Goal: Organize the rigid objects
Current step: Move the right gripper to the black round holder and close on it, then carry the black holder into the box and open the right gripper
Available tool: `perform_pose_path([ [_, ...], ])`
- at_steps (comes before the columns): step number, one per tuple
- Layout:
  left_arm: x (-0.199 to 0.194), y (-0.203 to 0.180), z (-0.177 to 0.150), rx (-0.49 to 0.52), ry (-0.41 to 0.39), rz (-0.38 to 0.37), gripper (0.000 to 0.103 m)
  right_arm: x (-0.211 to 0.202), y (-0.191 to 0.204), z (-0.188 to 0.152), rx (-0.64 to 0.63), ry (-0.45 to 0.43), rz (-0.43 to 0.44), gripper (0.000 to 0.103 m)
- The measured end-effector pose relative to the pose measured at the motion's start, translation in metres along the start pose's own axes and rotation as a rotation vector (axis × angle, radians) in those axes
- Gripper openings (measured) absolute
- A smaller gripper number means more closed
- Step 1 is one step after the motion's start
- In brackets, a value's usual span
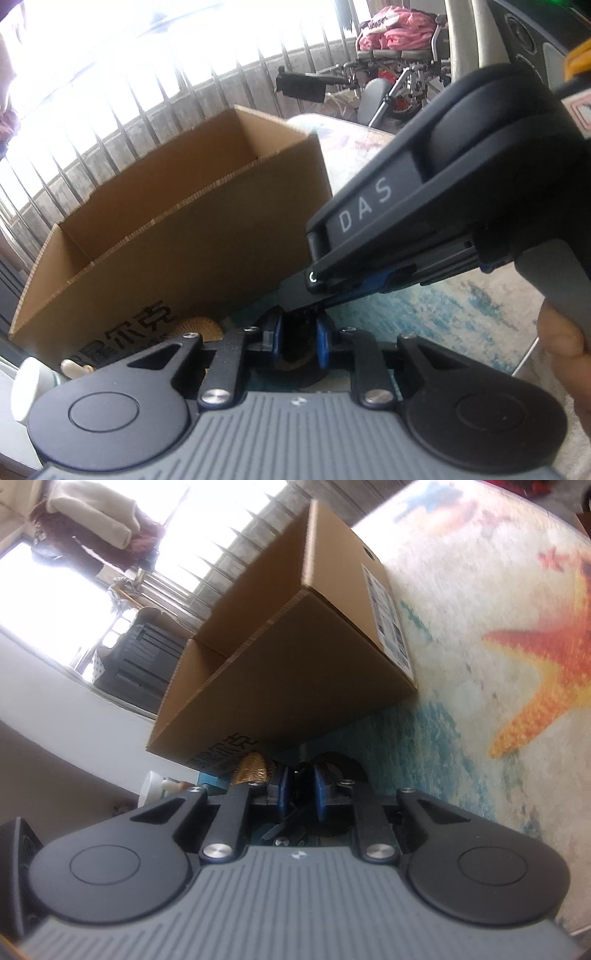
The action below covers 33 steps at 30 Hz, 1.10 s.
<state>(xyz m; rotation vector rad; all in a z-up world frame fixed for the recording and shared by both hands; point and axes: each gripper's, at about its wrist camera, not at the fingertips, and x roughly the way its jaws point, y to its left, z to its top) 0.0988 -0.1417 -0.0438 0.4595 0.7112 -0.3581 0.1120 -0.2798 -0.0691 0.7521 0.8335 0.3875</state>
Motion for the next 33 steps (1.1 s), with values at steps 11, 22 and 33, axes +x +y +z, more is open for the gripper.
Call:
perform_pose_path([
  [11, -0.075, 0.026, 0.025, 0.057, -0.180, 0.154, 0.019, -0.059, 0.064, 0.024, -0.174, -0.118, 0.104, 0.014],
  [22, -0.035, 0.130, 0.090, -0.006, -0.085, 0.261, 0.019, -0.003, 0.117, 0.138, -0.273, 0.010, 0.197, 0.013],
  [33, 0.128, 0.243, 0.122, -0.201, 0.294, 0.200, 0.019, 0.155, 0.087, 0.224, -0.097, 0.320, 0.158, 0.013],
])
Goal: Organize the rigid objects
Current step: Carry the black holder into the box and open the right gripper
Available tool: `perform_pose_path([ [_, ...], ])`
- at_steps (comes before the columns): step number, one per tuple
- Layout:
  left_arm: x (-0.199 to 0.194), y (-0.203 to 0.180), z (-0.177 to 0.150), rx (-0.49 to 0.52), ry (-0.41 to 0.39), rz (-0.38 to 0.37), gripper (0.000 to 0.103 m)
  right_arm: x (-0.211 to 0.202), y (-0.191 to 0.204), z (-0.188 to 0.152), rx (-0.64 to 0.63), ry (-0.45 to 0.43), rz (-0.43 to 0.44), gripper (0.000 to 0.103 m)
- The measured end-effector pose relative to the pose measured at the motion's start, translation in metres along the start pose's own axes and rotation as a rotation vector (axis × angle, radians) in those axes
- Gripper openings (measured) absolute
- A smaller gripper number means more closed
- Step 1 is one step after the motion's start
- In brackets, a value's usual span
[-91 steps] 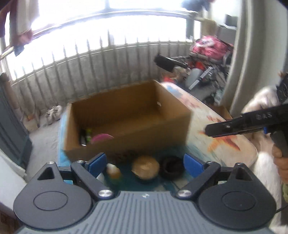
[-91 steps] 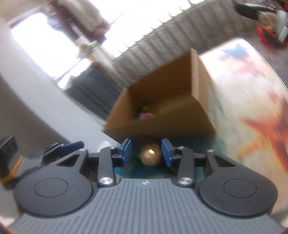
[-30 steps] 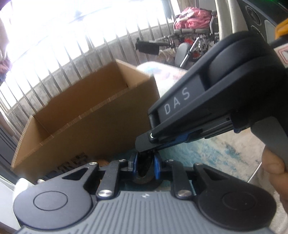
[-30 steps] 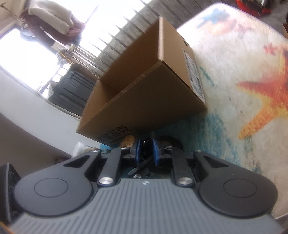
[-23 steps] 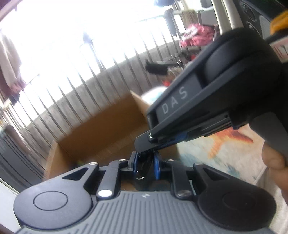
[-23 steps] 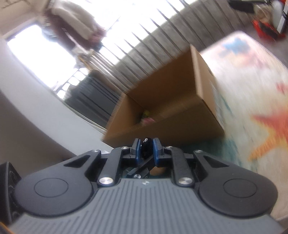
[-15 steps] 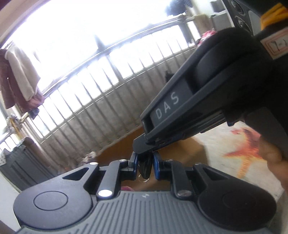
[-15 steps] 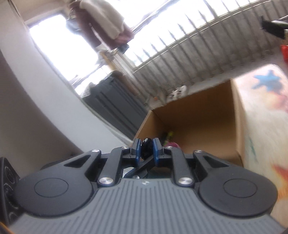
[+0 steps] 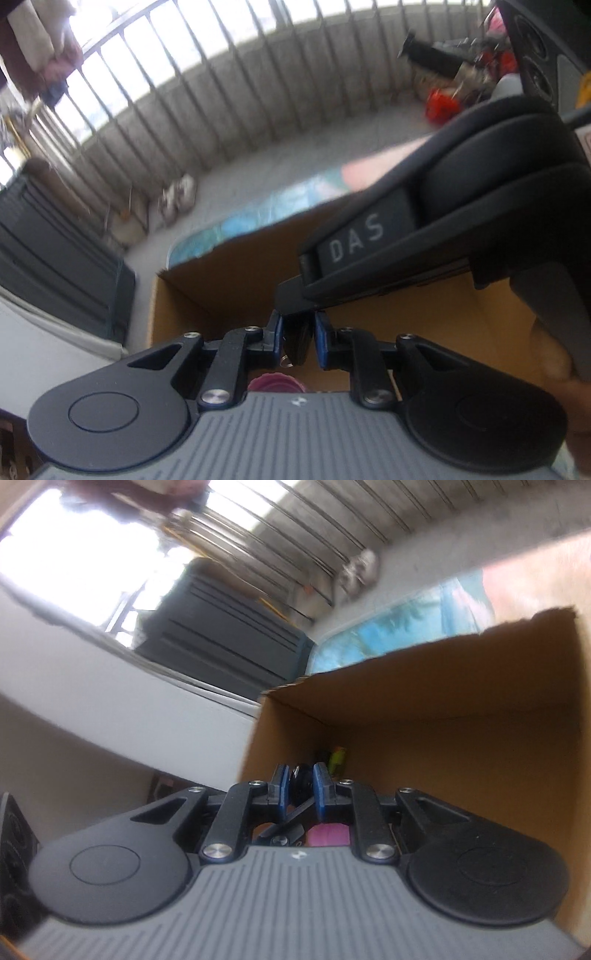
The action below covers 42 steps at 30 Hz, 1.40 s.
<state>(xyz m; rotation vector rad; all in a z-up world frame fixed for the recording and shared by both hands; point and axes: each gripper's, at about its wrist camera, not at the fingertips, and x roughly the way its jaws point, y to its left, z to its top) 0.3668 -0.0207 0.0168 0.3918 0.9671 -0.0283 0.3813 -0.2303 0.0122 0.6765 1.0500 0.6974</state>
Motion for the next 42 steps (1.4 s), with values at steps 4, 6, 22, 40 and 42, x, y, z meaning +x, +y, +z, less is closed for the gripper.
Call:
perform_pose_path([
  [4, 0.044, 0.021, 0.015, -0.046, 0.095, -0.008, 0.018, 0.041, -0.014, 0.009, 0.027, 0.053, -0.031, 0.013],
  [6, 0.062, 0.030, 0.020, -0.060, 0.133, -0.009, 0.018, 0.053, -0.023, 0.012, 0.045, 0.075, -0.033, 0.013],
  [22, 0.066, 0.022, 0.021, -0.126, 0.204, 0.011, 0.034, 0.091, -0.036, 0.007, 0.049, 0.090, -0.085, 0.033],
  [40, -0.157, -0.008, -0.071, -0.112, -0.168, -0.165, 0.065, -0.137, 0.027, -0.109, -0.124, -0.255, 0.077, 0.052],
  [42, -0.176, -0.018, -0.095, -0.086, -0.210, -0.197, 0.073, -0.168, 0.021, -0.145, -0.125, -0.290, 0.065, 0.055],
])
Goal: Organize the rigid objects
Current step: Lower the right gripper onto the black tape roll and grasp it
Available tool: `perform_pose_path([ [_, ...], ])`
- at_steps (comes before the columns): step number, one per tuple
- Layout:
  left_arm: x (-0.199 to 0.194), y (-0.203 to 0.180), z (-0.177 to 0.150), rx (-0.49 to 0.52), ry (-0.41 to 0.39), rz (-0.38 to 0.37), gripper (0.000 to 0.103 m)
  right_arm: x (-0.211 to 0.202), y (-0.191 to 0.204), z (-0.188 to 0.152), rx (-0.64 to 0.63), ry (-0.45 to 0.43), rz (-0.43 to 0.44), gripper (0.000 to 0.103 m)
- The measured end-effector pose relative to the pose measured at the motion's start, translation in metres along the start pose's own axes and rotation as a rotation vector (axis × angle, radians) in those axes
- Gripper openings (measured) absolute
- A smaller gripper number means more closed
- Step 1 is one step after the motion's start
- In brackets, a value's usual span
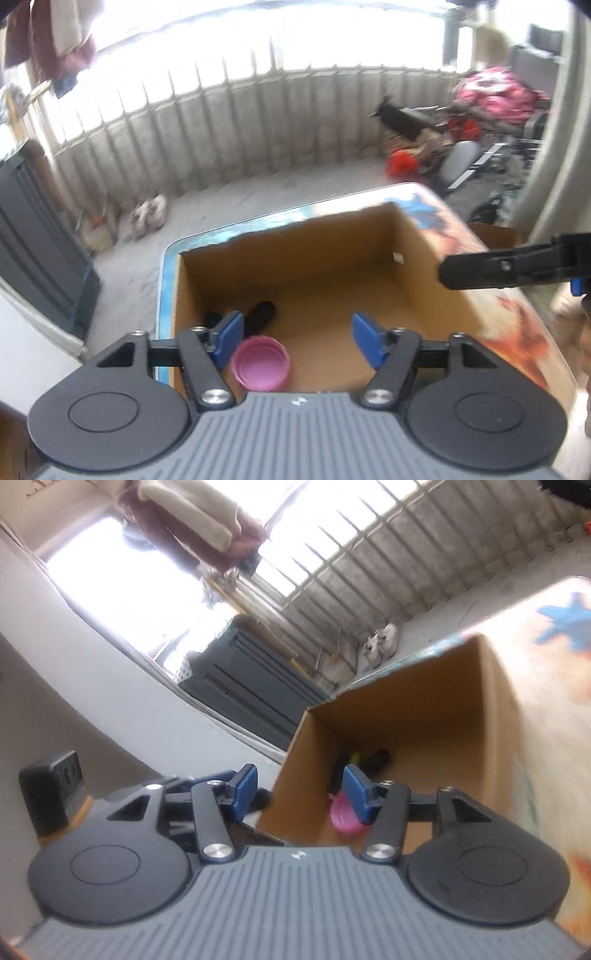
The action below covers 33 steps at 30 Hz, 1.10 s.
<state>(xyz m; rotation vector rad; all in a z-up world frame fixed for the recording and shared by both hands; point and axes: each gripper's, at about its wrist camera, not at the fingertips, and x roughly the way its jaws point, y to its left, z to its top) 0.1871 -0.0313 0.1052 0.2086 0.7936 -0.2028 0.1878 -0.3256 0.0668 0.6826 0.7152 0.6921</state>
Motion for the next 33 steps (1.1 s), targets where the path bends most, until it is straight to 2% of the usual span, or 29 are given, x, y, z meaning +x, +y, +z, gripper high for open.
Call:
perform_pose_path([
  [2, -0.015, -0.008, -0.024, 0.017, -0.022, -0.064, 0.084, -0.026, -0.004, -0.029, 0.014, -0.023, -0.032, 0.057],
  [5, -0.023, -0.021, -0.059, 0.027, -0.038, -0.121, 0.086, -0.055, -0.014, -0.072, 0.038, -0.045, -0.132, 0.057],
  [9, -0.017, -0.055, -0.103, 0.056, -0.014, -0.111, 0.086, -0.063, -0.025, -0.121, 0.036, -0.033, -0.274, 0.057],
  [13, 0.003, -0.083, -0.134, 0.094, 0.017, -0.088, 0.085, -0.035, -0.034, -0.144, 0.010, 0.032, -0.357, 0.057],
  [15, 0.012, -0.092, -0.145, 0.102, 0.031, -0.067, 0.083, -0.018, -0.034, -0.152, -0.023, 0.061, -0.403, 0.057],
  [18, 0.029, -0.100, -0.154, 0.084, 0.058, -0.087, 0.077, 0.001, -0.032, -0.161, -0.086, 0.099, -0.438, 0.057],
  [26, 0.059, -0.116, -0.163, 0.089, 0.069, -0.091, 0.070, 0.043, -0.036, -0.149, -0.173, 0.133, -0.495, 0.056],
  [30, 0.067, -0.120, -0.165, 0.109, 0.068, -0.091, 0.066, 0.058, -0.041, -0.147, -0.202, 0.152, -0.514, 0.048],
  [33, 0.070, -0.120, -0.165, 0.109, 0.053, -0.099, 0.066, 0.067, -0.046, -0.146, -0.205, 0.169, -0.511, 0.034],
])
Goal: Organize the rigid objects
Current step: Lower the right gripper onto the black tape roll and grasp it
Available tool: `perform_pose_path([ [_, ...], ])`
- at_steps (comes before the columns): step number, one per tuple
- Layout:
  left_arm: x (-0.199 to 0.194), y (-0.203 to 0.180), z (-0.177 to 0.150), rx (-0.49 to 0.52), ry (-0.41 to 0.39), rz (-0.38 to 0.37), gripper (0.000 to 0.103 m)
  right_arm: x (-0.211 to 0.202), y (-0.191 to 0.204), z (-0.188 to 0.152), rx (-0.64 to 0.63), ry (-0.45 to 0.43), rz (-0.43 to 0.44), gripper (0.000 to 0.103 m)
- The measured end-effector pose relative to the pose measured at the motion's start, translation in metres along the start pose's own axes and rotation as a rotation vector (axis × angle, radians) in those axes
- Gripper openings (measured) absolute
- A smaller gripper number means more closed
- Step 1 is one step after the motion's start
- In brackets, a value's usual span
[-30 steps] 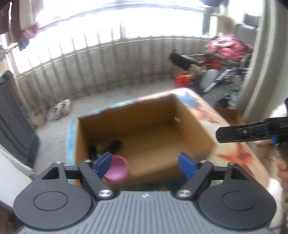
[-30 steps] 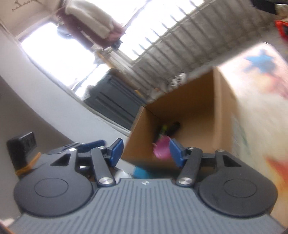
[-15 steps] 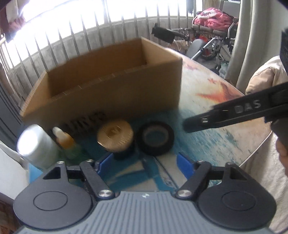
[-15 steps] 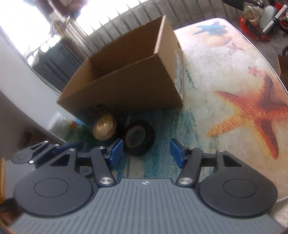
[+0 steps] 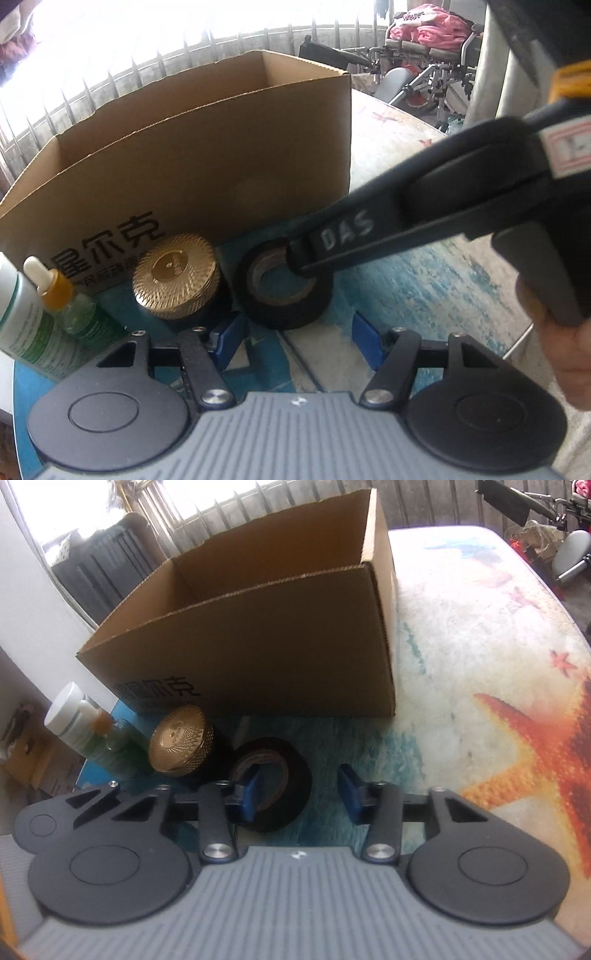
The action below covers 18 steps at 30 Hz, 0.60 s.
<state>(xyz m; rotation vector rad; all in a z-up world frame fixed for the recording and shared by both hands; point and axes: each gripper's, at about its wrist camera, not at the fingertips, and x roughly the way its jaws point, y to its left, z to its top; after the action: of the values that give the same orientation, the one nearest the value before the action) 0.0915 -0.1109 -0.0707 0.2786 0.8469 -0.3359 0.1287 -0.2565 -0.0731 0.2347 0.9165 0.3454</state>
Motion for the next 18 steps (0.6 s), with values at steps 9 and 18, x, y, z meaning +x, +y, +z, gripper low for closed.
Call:
perform_pose_path([
  [9, 0.001, 0.004, -0.001, -0.006, -0.009, -0.011, 0.065, 0.006, 0.008, -0.004, -0.040, 0.006, 0.010, 0.017],
  [18, -0.024, 0.000, -0.027, 0.081, 0.000, -0.049, 0.070, -0.016, 0.011, -0.033, -0.005, 0.053, 0.039, 0.017],
])
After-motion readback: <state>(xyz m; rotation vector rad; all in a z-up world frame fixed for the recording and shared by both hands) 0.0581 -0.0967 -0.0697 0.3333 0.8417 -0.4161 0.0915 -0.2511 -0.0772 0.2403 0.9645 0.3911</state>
